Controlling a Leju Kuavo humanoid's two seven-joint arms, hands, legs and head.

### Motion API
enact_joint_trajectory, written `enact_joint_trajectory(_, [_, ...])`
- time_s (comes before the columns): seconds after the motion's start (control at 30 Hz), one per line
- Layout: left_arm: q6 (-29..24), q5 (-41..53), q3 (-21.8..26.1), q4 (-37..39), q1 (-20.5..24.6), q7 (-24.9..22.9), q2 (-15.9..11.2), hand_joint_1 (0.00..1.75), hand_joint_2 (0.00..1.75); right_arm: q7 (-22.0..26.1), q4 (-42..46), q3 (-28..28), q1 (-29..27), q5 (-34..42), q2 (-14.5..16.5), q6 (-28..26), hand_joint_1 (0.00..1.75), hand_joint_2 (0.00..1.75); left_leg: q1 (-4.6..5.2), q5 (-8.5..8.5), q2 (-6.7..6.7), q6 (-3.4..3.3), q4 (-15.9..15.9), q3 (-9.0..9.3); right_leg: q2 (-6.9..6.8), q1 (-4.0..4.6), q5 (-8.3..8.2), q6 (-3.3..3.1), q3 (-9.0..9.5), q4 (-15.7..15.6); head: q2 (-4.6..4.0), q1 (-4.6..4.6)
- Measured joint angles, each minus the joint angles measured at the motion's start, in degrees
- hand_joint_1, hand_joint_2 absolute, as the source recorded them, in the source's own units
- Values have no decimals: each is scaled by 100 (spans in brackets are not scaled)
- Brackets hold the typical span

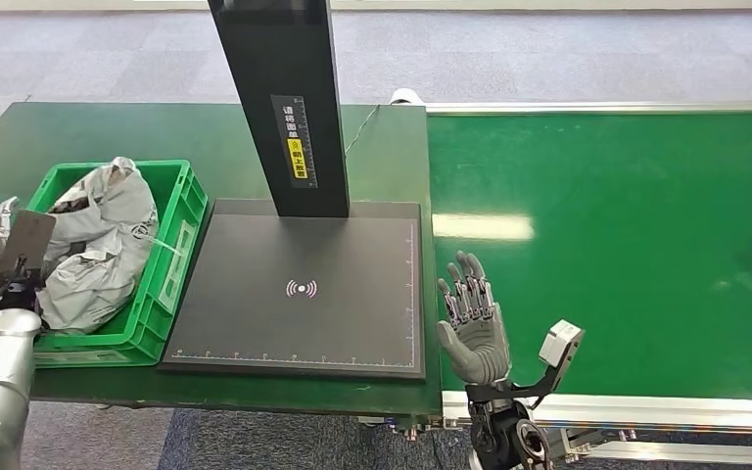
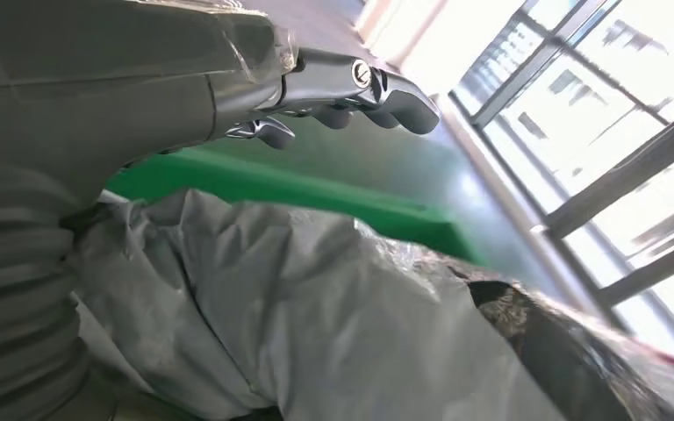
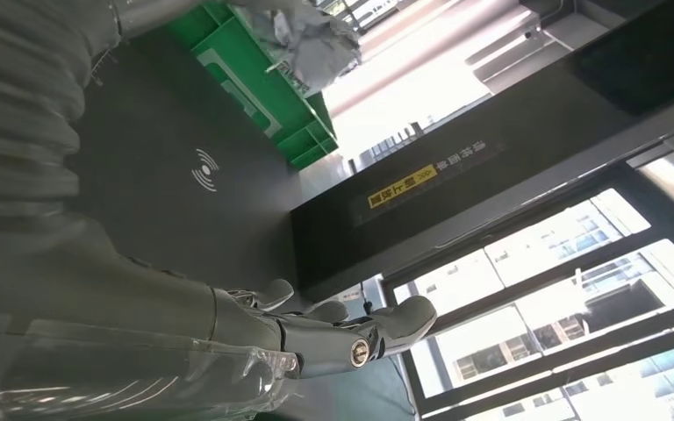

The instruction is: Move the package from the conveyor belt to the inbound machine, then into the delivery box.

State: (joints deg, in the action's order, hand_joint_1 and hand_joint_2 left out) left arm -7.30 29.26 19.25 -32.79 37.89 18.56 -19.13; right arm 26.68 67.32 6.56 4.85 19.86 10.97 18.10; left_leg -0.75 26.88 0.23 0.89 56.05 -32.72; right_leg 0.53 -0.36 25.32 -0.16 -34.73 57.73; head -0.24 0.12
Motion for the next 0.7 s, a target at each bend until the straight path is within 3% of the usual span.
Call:
enact_joint_trajectory(0.2, [-12, -1604, -17, -2079, -690, 363, 335, 0, 175, 3, 0, -6, 28, -92, 5, -192, 0, 175, 3, 9, 14, -1, 0, -5, 14, -4, 0, 1, -2, -1, 0, -1])
enact_joint_trajectory(0.33, [-333, -2429, -108, -4271, -2067, 1087, 846, 0, 175, 65, 31, -14, -71, -112, -2, -290, 0, 175, 17, 40, 37, -10, 1, 12, 37, -18, 23, 14, 2, -3, 0, -3])
enact_joint_trajectory(0.43, [-542, -2585, -291, -5653, -3122, 1645, 1348, 0, 175, 106, 126, -19, -219, -142, -8, -322, 0, 175, 18, 56, 38, -16, 2, 10, 36, -18, 38, 21, 3, -5, 0, 4])
enact_joint_trajectory(0.5, [-662, -2567, -419, -6356, -3583, 1831, 1581, 0, 175, 108, 180, -26, -280, -148, -10, -325, 0, 175, 18, 63, 32, -19, 2, 10, 34, -18, 43, 25, 5, -6, 0, 3])
enact_joint_trajectory(0.7, [-813, -2448, -682, -7500, -4229, 1914, 1950, 0, 175, 108, 244, -49, -333, -154, -10, -322, 0, 175, 15, 67, 17, -20, 1, 15, 30, -17, 47, 26, 14, -7, 0, 3])
